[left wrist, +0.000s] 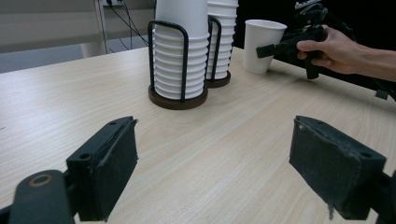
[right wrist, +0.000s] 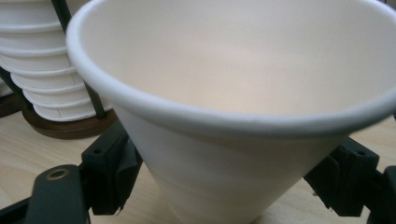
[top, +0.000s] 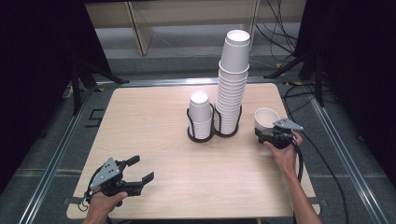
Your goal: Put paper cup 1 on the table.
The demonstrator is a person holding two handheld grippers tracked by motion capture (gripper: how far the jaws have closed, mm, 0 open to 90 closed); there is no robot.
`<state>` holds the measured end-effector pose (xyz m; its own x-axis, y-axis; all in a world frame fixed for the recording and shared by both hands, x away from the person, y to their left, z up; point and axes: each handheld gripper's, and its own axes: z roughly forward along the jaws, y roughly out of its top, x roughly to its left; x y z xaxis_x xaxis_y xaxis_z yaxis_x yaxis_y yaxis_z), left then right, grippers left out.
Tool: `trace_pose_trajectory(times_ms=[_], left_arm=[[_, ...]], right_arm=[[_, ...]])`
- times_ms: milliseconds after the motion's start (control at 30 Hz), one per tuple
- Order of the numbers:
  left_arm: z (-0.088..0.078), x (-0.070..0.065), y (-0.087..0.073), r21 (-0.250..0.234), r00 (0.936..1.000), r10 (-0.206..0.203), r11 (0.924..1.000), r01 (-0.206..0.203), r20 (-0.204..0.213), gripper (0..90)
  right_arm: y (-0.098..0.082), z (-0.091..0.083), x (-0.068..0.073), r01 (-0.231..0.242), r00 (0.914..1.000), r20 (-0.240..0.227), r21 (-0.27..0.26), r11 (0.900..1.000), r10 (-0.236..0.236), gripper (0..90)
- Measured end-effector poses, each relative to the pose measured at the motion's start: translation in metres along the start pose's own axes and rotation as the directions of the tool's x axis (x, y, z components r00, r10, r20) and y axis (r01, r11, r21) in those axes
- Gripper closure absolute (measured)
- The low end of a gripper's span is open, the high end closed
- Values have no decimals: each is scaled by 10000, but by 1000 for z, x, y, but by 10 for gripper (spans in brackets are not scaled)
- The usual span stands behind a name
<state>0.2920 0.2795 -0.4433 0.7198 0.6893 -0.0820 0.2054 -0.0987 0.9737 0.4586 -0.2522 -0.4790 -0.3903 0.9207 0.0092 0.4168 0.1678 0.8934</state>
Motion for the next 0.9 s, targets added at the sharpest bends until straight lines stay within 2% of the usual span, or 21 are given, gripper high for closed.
trace_pose_trajectory(times_ms=[100,167,233,333,367,400,433,467,500,533,600,667,700,733,767,800,833,867,900], left_arm=[[0,0,0,16,10000,-37,10000,37,-3,147],[0,0,0,2,10000,14,10000,-14,2,147],[0,0,0,6,10000,19,10000,-19,0,147],[-2,0,1,195,9999,136,9997,-135,-91,147],[-2,0,1,182,9999,119,9998,-117,-88,147],[-2,1,1,185,9998,150,9997,-148,-104,147],[-2,1,1,154,9998,170,9997,-169,-90,147],[-1,1,0,-8,10000,7,10000,-7,-1,147],[-2,1,1,85,9999,147,9999,-147,-55,147],[-3,1,2,199,9997,189,9996,-187,-123,147],[-2,0,1,-3,10000,14,10000,-14,-9,147],[-2,1,1,-37,10000,16,10000,-16,9,147],[-2,1,1,-53,10000,12,10000,-12,11,147],[-2,0,1,-36,10000,10,10000,-10,-22,147],[-2,1,1,-34,10000,32,10000,-32,-24,147],[-2,0,1,-36,10000,21,10000,-21,-13,147],[-2,0,1,-23,10000,33,10000,-33,-11,147],[-2,0,1,-30,10000,40,10000,-40,-14,147],[-2,0,1,-41,10000,34,10000,-34,-12,147]], right_arm=[[0,-2,-1,-54,10000,-47,141,9999,55,191],[-1,-2,2,-410,9991,-37,376,9985,412,170],[-2,-2,-1,-225,9997,-36,564,9982,228,156],[-4,-2,-2,-328,9995,-29,633,9975,330,155],[-4,-4,-1,-435,9989,-117,752,9962,445,155],[-4,-5,1,-857,9960,-171,778,9933,872,155],[-4,-9,1,-960,9950,-171,926,9911,979,155],[-5,-9,0,-843,9963,-94,867,9927,854,156],[-6,-9,-2,-536,9985,-82,766,9956,544,155],[-7,-13,-1,-825,9964,-96,920,9923,837,155],[-8,-20,-1,-1070,9938,-190,1082,9884,1097,155],[-9,-24,-3,-750,9966,-247,1112,9910,782,156],[-10,-29,1,-1286,9912,-160,1239,9839,1316,155],[-11,-30,-2,-751,9962,-367,905,9931,786,155],[-13,-35,1,-894,9950,-363,1015,9908,935,156],[-14,-39,3,-843,9955,-331,1189,9893,888,156],[-14,-43,7,-1069,9927,-407,1362,9849,1134,156],[-15,-46,9,-870,9950,-385,1172,9893,920,156],[-15,-50,12,-843,9948,-470,1115,9902,900,158]])
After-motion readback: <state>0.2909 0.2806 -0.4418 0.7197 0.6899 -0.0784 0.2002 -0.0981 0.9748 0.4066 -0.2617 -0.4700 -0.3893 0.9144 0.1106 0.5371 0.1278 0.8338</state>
